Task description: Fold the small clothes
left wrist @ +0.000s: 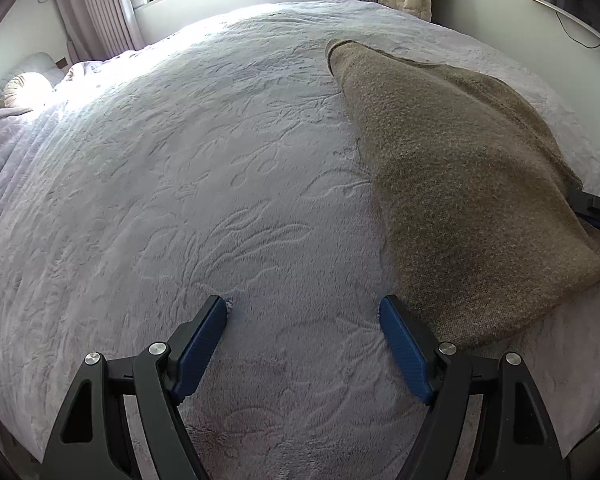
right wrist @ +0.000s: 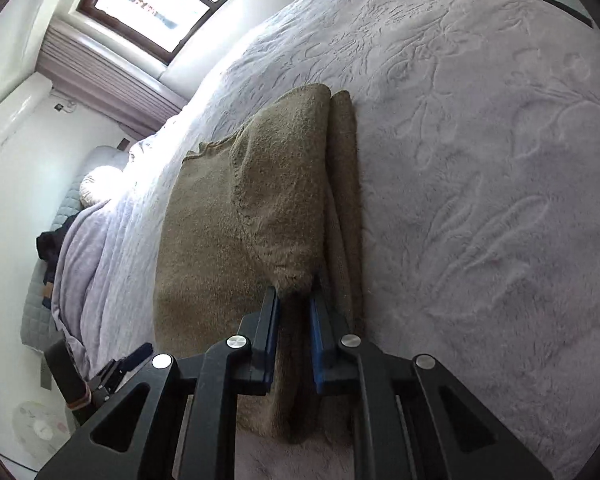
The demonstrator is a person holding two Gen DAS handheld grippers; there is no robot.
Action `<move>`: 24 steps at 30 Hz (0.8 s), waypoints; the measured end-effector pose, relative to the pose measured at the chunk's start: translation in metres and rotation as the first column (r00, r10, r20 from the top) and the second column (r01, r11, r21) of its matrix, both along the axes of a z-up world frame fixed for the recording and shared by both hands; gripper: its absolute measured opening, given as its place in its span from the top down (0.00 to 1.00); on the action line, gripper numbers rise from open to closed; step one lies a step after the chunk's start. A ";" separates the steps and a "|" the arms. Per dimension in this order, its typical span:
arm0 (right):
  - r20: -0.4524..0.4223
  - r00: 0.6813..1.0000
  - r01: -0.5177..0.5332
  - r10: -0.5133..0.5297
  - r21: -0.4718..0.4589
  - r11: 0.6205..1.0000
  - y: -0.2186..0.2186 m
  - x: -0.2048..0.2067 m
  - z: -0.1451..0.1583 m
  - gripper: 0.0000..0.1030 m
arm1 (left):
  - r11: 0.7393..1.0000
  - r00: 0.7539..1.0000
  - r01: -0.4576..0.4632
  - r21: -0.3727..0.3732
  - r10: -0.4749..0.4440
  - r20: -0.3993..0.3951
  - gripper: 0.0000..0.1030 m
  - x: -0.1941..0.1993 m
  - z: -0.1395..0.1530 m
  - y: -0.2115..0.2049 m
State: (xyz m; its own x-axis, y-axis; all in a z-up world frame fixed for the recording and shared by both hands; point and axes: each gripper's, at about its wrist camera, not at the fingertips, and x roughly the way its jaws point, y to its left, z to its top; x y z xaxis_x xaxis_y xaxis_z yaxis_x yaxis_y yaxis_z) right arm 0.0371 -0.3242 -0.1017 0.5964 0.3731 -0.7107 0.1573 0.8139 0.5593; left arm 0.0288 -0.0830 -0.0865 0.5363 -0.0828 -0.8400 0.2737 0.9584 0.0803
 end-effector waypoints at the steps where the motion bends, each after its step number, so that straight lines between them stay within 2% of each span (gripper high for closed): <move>1: 0.002 1.000 -0.007 0.007 -0.021 1.000 0.005 0.004 0.002 0.87 | 1.000 1.000 -0.004 0.001 0.004 0.001 0.23 0.000 0.000 -0.001; 4: -0.006 1.000 -0.014 0.014 -0.060 0.998 0.012 -0.002 0.012 0.77 | 1.000 1.000 -0.020 -0.010 0.019 -0.006 0.23 -0.004 0.002 0.003; 6: 0.005 0.999 -0.037 0.037 -0.044 0.998 0.013 -0.011 0.019 0.58 | 1.000 1.000 -0.023 -0.014 0.023 -0.013 0.23 -0.006 0.002 0.007; 8: 0.044 0.998 -0.052 0.053 -0.024 0.998 0.014 -0.019 0.026 0.46 | 1.000 1.000 -0.021 -0.008 0.021 -0.020 0.23 -0.008 0.002 0.010; 11: 0.080 0.995 -0.047 0.051 -0.047 0.998 0.020 -0.022 0.034 0.46 | 1.000 0.999 -0.021 -0.001 0.021 -0.027 0.23 -0.010 0.003 0.010; 15: 0.103 0.991 -0.066 0.080 -0.138 0.988 0.037 -0.020 0.040 0.46 | 0.999 0.999 -0.036 0.025 0.037 -0.036 0.23 -0.014 0.004 0.006; 20: 0.012 0.997 -0.076 0.078 -0.141 0.987 0.044 -0.015 0.014 0.47 | 0.999 0.998 -0.038 0.022 0.039 -0.052 0.23 -0.021 0.006 0.006; 24: 0.034 0.998 -0.051 0.054 -0.095 0.994 0.032 -0.021 0.005 0.47 | 0.999 0.998 -0.032 0.023 0.033 -0.053 0.23 -0.027 0.005 0.008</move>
State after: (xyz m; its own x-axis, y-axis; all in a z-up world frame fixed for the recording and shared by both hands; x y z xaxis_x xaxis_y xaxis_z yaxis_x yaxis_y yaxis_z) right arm 0.0164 -0.2922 -0.0970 0.6043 0.3373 -0.7219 0.0939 0.8695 0.4849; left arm 0.0023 -0.0753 -0.0813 0.4928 -0.0470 -0.8689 0.2470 0.9650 0.0878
